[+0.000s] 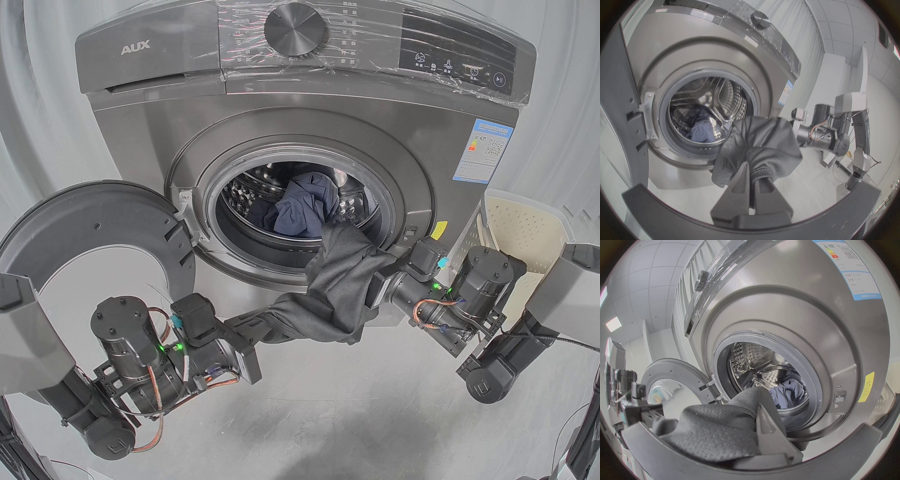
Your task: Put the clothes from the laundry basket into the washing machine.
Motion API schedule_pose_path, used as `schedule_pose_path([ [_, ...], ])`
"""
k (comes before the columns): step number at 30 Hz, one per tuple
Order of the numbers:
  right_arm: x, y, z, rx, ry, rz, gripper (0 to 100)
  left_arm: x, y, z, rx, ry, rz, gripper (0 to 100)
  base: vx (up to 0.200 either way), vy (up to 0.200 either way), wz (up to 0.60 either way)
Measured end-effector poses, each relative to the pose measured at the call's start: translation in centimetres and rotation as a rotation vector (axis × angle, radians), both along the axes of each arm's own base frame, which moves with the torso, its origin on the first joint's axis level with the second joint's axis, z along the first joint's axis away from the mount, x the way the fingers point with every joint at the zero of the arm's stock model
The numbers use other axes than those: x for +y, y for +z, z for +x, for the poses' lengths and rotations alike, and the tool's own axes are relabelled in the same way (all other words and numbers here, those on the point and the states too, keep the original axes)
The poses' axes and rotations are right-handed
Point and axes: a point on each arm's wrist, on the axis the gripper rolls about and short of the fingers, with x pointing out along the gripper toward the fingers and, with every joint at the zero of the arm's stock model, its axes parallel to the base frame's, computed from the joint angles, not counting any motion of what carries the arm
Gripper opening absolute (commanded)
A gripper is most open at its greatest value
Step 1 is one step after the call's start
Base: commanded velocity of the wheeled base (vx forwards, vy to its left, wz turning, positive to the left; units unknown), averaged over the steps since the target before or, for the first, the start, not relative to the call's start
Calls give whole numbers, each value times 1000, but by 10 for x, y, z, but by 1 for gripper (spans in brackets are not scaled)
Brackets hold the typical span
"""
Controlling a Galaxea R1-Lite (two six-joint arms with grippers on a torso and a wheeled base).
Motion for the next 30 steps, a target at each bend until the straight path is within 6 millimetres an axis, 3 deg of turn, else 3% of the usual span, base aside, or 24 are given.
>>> schedule_pose_path([
  [3,1,3,-3,-5,8,4,0,-2,-11,5,22,5,20,0,0,0,0],
  [4,2,4,-4,-6,12,5,0,-3,-14,8,27,9,28,100,0,0,0],
  [12,6,8,-8,-19,25,12,0,-2,-31,23,56,30,58,100,0,0,0],
  [26,8,20,3,-48,6,34,0,12,-64,-22,197,-99,221,100,0,0,0],
  [30,10,21,5,-53,2,39,0,11,-64,-23,189,-128,228,100,0,0,0],
])
